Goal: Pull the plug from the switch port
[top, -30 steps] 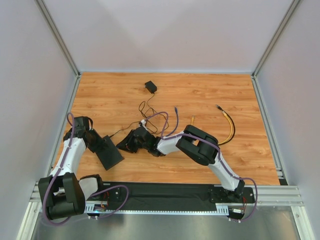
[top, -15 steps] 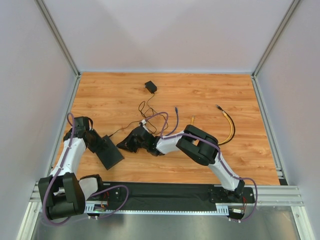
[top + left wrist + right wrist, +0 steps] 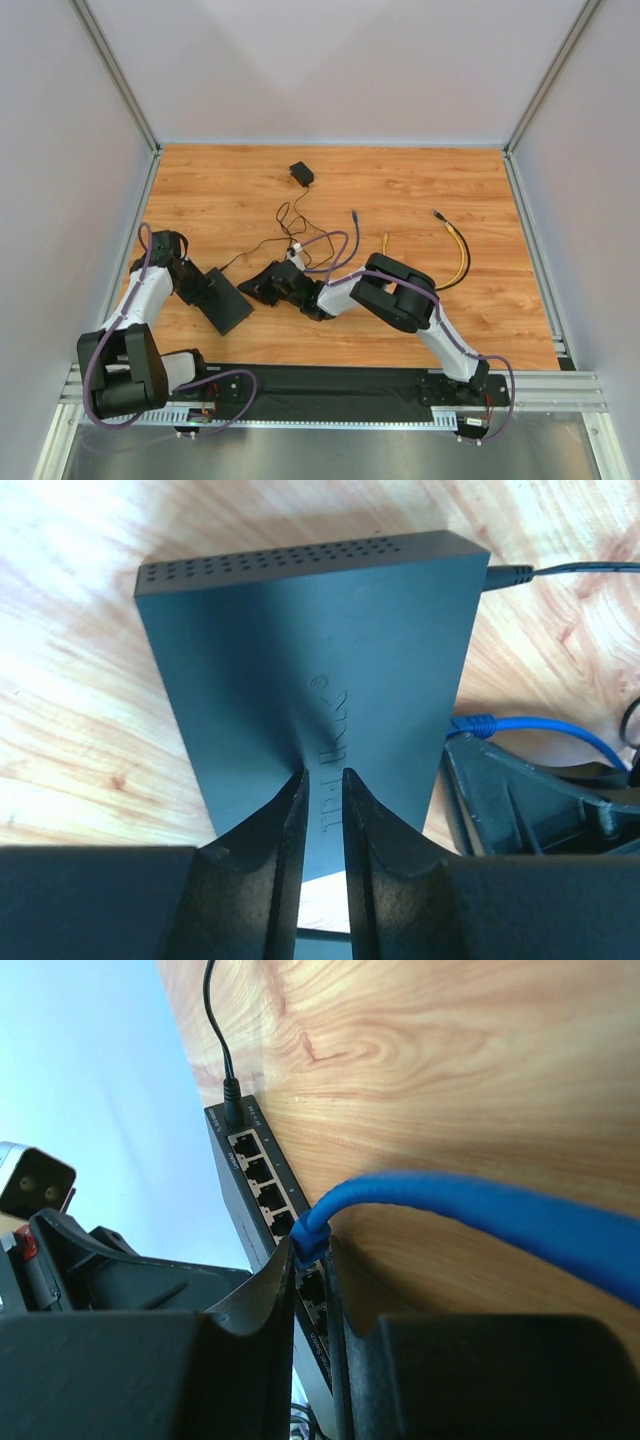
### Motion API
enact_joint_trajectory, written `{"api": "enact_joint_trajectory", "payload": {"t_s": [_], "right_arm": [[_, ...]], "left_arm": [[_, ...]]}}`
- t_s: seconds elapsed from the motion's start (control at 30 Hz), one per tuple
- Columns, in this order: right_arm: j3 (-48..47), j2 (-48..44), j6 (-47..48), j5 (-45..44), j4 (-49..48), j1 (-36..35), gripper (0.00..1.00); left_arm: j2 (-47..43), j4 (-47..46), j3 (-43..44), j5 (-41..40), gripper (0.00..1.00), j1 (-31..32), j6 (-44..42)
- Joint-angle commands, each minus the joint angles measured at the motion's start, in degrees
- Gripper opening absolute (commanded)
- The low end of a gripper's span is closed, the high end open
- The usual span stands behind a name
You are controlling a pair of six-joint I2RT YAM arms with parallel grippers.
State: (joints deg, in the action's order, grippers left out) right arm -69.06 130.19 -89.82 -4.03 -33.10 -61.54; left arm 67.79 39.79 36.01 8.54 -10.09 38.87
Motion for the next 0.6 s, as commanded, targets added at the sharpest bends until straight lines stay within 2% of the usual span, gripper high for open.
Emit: {"api": "enact_joint_trajectory", "payload": {"t_s": [0.0, 0.17, 0.43, 0.57], "right_arm": [[2.87, 0.06, 0.53, -7.92, 2.25, 0.1, 0.0], [4.81, -0.64, -1.06, -9.59, 0.85, 0.1, 0.0], [4.9, -3.1, 4.73, -11.87, 3.65, 1.95, 0.0], [7.26, -5.38, 5.01, -13.98, 1.56, 1.86, 0.0]], "left_arm": [[2.7, -0.85, -0.5, -1.77, 0.27, 0.24, -1.43], [2.26, -0.59, -0.5, -3.08, 0.25, 0.51, -1.61], [3.4, -0.5, -0.77, -4.23, 0.25, 2.09, -1.34], [3.32, -0.06, -0.41, -5.02, 0.25, 2.53, -1.43]]}}
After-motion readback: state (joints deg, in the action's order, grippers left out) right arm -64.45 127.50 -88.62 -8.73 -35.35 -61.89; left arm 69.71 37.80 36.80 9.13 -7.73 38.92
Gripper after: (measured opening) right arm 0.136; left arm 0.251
